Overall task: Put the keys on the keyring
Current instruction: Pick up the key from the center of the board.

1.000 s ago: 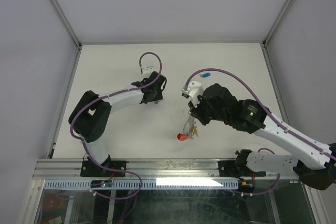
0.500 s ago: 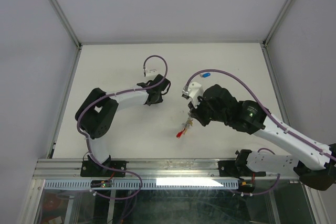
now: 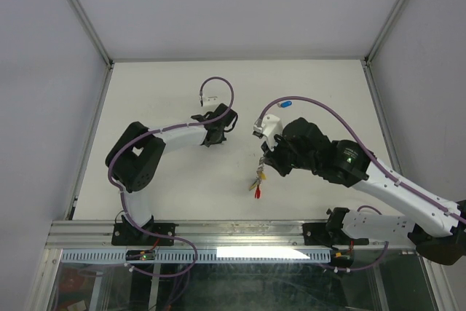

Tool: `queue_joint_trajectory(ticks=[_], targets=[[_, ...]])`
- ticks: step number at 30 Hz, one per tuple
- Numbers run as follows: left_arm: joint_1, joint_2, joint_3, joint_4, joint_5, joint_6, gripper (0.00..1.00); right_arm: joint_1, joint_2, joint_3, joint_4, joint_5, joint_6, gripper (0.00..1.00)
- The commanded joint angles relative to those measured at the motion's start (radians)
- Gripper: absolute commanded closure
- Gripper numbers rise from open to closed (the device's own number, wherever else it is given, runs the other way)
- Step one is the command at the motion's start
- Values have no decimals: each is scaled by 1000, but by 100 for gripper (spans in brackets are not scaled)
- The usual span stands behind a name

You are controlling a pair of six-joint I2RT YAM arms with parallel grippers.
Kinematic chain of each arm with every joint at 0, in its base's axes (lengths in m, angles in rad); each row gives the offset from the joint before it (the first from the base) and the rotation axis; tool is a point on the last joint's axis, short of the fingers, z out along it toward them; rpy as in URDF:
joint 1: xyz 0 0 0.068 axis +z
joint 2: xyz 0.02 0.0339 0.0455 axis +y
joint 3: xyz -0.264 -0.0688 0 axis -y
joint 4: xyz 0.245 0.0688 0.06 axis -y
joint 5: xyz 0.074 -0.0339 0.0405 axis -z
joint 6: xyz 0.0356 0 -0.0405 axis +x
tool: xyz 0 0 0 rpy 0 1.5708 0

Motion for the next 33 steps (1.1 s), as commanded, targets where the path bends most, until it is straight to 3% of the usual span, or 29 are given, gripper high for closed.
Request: queue_joint_trajectory(ticks=[1,10,20,33], targets=[[-10,-21,34,-2,-16,12,100,-3,-25,4,81,-15,13,100],[-15,-125,25,-3,-3,59,100,-3,-7,35,68,-18,44,100],[-14,-346,-5,39,265,316,100,-2,57,82,67,-58,75,100],[-13,-708,-67,140,684,650,100,-5,77,73,155,-288,38,100]])
